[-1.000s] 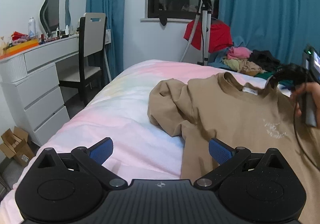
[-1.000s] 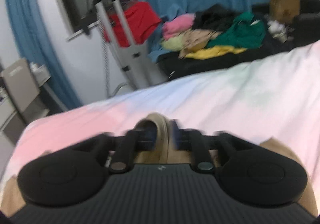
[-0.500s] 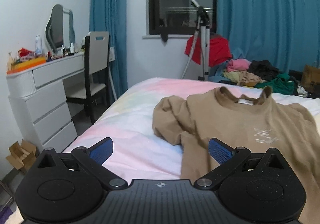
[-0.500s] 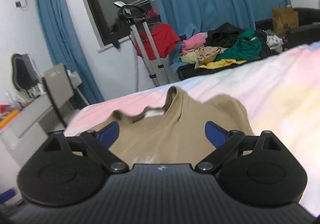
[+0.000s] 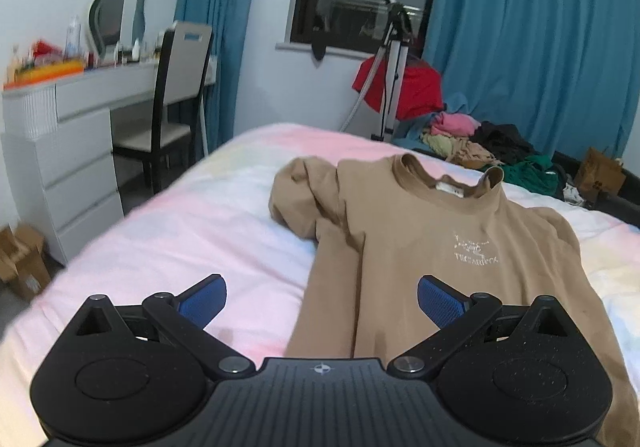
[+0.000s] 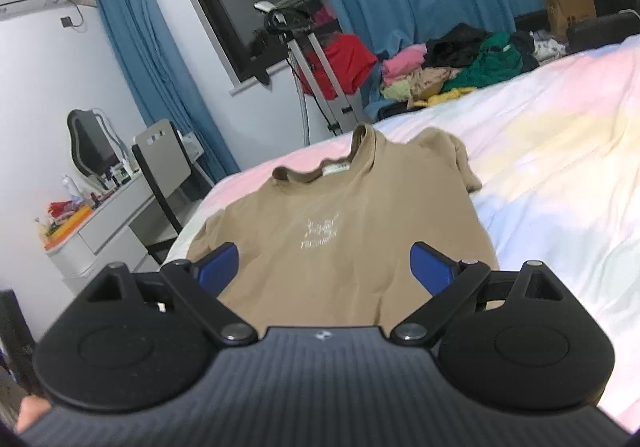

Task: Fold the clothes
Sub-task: 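Grasp the T-shirt sleeve edge with the left gripper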

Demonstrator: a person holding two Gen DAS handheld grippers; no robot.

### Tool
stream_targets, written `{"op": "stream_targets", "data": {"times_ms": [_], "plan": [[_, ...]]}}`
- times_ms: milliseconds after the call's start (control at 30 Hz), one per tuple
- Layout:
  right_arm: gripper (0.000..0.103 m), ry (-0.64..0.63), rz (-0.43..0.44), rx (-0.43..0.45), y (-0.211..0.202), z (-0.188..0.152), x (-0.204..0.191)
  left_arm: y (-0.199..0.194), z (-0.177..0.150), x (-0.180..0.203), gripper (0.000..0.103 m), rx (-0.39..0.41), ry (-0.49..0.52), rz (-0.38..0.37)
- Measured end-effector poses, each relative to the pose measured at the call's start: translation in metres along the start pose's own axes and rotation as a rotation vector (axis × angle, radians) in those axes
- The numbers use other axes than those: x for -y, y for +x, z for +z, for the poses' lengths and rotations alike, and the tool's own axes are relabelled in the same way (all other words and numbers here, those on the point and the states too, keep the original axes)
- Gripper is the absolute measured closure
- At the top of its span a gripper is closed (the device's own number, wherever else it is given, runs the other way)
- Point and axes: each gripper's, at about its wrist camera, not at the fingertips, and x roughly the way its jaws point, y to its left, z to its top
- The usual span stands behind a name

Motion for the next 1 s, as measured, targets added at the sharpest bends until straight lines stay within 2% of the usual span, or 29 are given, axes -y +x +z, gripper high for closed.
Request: {"op": "stream_targets", "data": {"times_ms": [233,400,433,533,633,700,800,867,933,967,1000], "plan": [[0.009,0.113,0.02,-0.028,0.006,0.001,0.022,0.041,0.0,-0.019,0.0,-0.074,-0.13,-0.007],[0.009,0.195,0.046,-0.068,0.019,-0.001,0.037,0.095,0.02,-0.049,0.0,-0.1,-0.236,0.043],[0.009,0.206,0.05,-0.078,0.023,-0.003,0.039,0.105,0.026,-0.055,0.001,-0.1,-0.26,0.045],[0.009,0.231,0.053,-0.105,0.035,-0.006,0.046,0.138,0.041,-0.087,0.003,-0.079,-0.451,-0.044],[0.009,0.255,0.055,-0.133,0.046,-0.01,0.053,0.169,0.057,-0.102,0.004,-0.044,-0.591,-0.062],[0.009,0.272,0.056,-0.151,0.053,-0.013,0.059,0.188,0.072,-0.1,0.005,-0.012,-0.574,-0.064],[0.009,0.296,0.058,-0.178,0.065,-0.017,0.066,0.216,0.092,-0.088,0.016,-0.018,-0.493,-0.078],[0.009,0.312,0.059,-0.196,0.072,-0.019,0.071,0.235,0.099,-0.075,0.04,-0.056,-0.425,-0.063],[0.009,0.328,0.06,-0.214,0.08,-0.022,0.076,0.251,0.101,-0.06,0.05,-0.095,-0.357,-0.044],[0.009,0.337,0.061,-0.223,0.084,-0.023,0.079,0.254,0.1,-0.055,0.066,-0.094,-0.326,-0.015],[0.009,0.345,0.062,-0.232,0.088,-0.025,0.081,0.255,0.1,-0.051,0.076,-0.092,-0.309,0.005]]}}
